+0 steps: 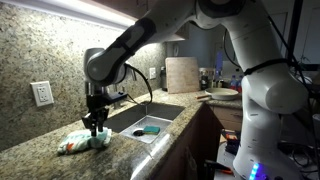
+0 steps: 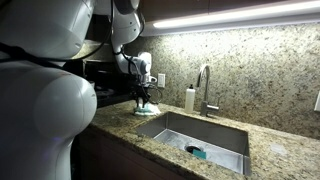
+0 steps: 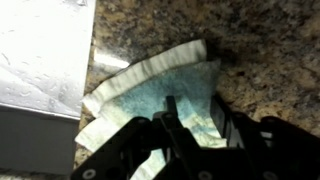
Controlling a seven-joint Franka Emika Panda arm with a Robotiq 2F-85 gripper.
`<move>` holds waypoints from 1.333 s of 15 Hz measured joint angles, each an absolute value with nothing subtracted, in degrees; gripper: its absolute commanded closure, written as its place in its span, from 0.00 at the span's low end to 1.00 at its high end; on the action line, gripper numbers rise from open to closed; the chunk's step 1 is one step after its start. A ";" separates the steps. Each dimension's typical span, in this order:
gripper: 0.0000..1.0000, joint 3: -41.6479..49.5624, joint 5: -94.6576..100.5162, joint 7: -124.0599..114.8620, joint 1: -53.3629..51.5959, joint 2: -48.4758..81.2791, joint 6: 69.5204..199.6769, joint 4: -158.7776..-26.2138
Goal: Use the towel to wipe the countertop
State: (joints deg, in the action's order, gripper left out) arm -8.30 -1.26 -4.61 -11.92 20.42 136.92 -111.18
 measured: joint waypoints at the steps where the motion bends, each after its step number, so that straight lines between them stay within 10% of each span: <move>1: 0.22 -7.83 -0.72 -4.61 -11.92 17.34 137.09 -113.15; 5: 0.01 -6.74 -0.06 -4.46 -11.49 9.33 137.42 -117.08; 20: 0.00 -9.19 1.89 -2.28 -13.17 25.89 147.61 -106.82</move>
